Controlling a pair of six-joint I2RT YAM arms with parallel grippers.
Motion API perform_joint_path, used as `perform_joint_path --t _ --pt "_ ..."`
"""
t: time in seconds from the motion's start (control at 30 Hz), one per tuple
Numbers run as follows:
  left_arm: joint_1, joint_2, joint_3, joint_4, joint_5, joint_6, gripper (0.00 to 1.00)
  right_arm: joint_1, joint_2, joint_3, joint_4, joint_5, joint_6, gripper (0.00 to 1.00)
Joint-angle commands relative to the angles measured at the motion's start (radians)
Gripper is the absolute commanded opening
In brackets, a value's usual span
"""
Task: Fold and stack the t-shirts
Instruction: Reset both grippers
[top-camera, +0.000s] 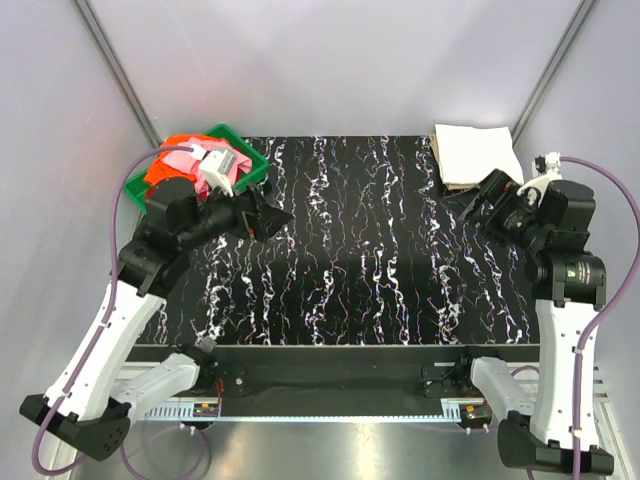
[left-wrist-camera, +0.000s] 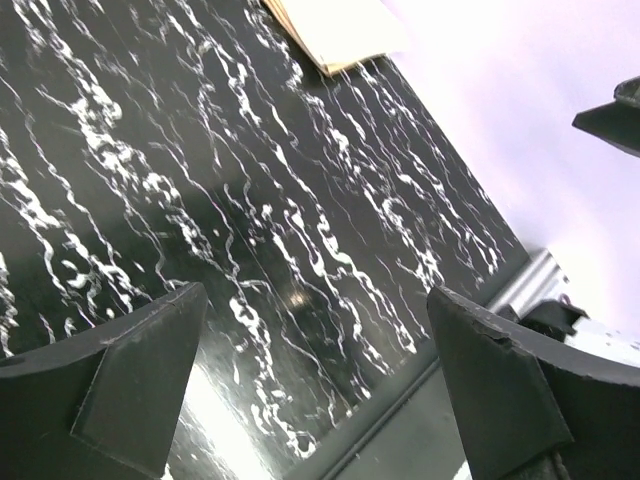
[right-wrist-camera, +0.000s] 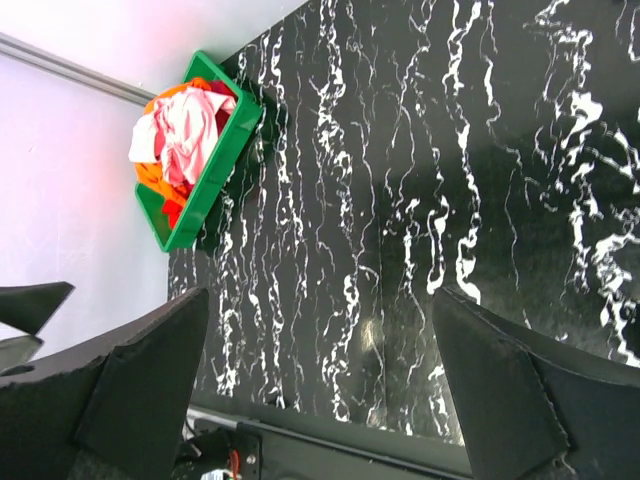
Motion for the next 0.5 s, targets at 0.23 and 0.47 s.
perform_joint_path --t 0.23,0.47 --pt "0.002 -0.131 -0.085 0.034 0.042 -0.058 0.99 0.002 -0.048 -0.025 -0.008 -0.004 0.013 1.00" --pt "0.004 -0.176 -0.075 0.035 0.007 -0.051 0.99 0.002 -0.054 -0.035 0.003 -0.019 -0.007 1.00"
